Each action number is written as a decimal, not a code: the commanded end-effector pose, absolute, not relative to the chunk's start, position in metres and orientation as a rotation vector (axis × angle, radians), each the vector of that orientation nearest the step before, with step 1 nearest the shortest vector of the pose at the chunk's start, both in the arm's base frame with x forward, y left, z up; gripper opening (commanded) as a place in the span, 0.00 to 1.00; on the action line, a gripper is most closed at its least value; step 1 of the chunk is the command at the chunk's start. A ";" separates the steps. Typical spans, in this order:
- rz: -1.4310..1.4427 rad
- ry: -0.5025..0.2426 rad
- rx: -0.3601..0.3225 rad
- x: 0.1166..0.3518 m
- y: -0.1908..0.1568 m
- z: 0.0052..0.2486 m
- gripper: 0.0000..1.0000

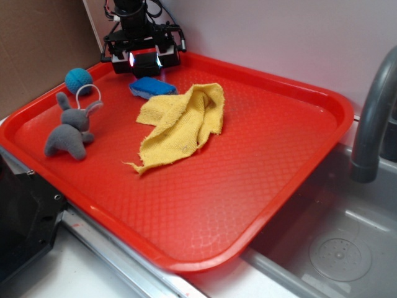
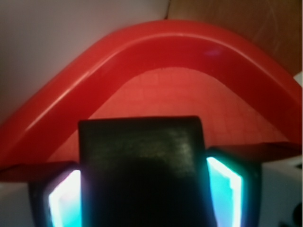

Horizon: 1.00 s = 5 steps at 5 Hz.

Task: Grab the black box.

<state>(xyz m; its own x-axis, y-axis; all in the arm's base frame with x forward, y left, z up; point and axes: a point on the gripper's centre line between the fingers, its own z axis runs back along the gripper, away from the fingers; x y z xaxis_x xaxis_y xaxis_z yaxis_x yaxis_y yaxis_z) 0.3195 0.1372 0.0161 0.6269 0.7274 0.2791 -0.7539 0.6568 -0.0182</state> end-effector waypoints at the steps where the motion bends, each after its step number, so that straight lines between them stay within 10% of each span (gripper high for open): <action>1: 0.887 -0.282 0.183 0.318 0.136 0.027 0.00; 3: 0.750 -0.226 0.167 0.311 0.087 0.096 0.00; 5: 0.474 -0.048 -0.036 0.278 0.030 0.146 0.00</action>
